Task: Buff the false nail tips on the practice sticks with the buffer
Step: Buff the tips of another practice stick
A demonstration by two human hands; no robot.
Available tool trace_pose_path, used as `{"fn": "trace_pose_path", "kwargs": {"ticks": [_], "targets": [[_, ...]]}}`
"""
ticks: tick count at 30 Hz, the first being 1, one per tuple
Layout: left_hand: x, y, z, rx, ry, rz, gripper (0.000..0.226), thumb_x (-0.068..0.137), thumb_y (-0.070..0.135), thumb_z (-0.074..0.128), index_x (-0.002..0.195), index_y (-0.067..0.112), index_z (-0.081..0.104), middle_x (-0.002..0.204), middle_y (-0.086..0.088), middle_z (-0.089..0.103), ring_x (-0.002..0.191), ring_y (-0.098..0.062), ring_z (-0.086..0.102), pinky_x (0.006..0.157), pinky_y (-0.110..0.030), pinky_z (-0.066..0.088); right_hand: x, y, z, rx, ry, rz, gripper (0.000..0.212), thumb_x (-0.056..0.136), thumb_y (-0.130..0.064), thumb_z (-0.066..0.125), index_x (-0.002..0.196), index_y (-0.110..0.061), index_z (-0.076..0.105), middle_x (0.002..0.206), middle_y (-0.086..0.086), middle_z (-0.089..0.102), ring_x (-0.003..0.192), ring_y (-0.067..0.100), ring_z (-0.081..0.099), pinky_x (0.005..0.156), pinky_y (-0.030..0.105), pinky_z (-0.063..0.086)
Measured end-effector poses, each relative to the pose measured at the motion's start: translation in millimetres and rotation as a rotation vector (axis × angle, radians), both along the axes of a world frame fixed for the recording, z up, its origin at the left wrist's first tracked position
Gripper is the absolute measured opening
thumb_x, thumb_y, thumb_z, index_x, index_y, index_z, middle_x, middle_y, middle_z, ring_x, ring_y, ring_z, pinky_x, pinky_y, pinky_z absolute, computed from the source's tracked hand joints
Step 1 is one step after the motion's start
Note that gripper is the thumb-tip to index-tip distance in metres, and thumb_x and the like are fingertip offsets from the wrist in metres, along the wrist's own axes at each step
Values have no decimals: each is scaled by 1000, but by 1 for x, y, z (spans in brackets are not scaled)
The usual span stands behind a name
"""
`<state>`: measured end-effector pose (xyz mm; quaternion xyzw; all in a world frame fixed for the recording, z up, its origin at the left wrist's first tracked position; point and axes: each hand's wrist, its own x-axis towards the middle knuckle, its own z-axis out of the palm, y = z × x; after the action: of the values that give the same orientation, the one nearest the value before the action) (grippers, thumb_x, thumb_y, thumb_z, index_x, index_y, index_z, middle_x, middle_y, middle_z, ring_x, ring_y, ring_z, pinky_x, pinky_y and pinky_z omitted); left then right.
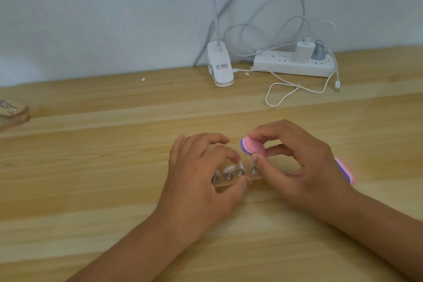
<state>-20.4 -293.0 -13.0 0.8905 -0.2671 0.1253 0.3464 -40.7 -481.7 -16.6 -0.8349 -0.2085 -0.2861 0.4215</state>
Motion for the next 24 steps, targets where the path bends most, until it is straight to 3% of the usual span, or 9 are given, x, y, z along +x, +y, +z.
{"fn": "trace_pose_path", "kwargs": {"ticks": [3, 8, 12, 16, 18, 20, 22, 24], "targets": [[2, -1, 1, -37, -10, -52, 12, 73, 44, 65, 82, 37, 69, 116, 21, 55, 119, 0, 46, 118, -45, 10, 0, 1, 2, 62, 50, 14, 23, 84, -4, 69, 106, -8, 69, 100, -5, 66, 96, 11, 66, 74, 19, 57], [1, -3, -1, -24, -52, -73, 8, 76, 35, 63, 79, 32, 69, 111, 19, 55, 118, -2, 46, 115, -53, 18, -1, 2, 2, 48, 50, 8, 23, 84, -4, 68, 107, -6, 69, 99, -2, 67, 95, 11, 66, 73, 16, 56], [-2, -3, 0, 81, -274, -100, 9, 81, 27, 63, 79, 27, 72, 107, 11, 63, 116, -13, 55, 114, -57, 19, -1, 1, 0, 67, 41, -19, 24, 84, -4, 68, 107, -8, 69, 101, -3, 67, 97, 11, 65, 75, 20, 57], [-7, -4, 7, -95, -465, -102, 5, 79, 16, 71, 75, 18, 74, 94, 9, 72, 103, -10, 66, 113, -53, 26, 0, -3, 1, 137, -17, -44, 23, 88, -3, 67, 110, -7, 67, 106, -2, 66, 100, 18, 68, 83, 26, 58], [-10, -3, 10, -183, -420, -97, 7, 82, 17, 68, 78, 16, 74, 88, 11, 73, 94, -3, 68, 111, -44, 34, -1, -4, 2, 157, -55, -52, 23, 90, -3, 65, 112, -8, 66, 109, -4, 65, 100, 18, 68, 86, 26, 56], [-13, -1, 13, -252, -287, -97, 7, 82, 18, 68, 82, 16, 75, 87, 12, 72, 87, 0, 67, 96, -31, 47, -1, -3, 3, 130, -92, -53, 25, 90, -2, 65, 114, -12, 64, 111, -9, 64, 100, 15, 67, 88, 21, 53], [-13, 1, 16, -311, -130, -91, 6, 81, 17, 72, 85, 16, 77, 87, 13, 69, 84, -2, 66, 79, -17, 48, -2, -3, 4, 83, -132, -55, 28, 90, -2, 66, 114, -16, 62, 112, -11, 63, 98, 12, 65, 89, 17, 49], [-10, 3, 16, -357, -30, -81, 11, 79, 13, 74, 87, 18, 79, 86, 12, 67, 83, -6, 66, 73, -12, 45, -3, -4, 3, 56, -163, -49, 27, 90, -3, 65, 114, -15, 61, 111, -8, 63, 97, 13, 65, 88, 21, 50]]}}
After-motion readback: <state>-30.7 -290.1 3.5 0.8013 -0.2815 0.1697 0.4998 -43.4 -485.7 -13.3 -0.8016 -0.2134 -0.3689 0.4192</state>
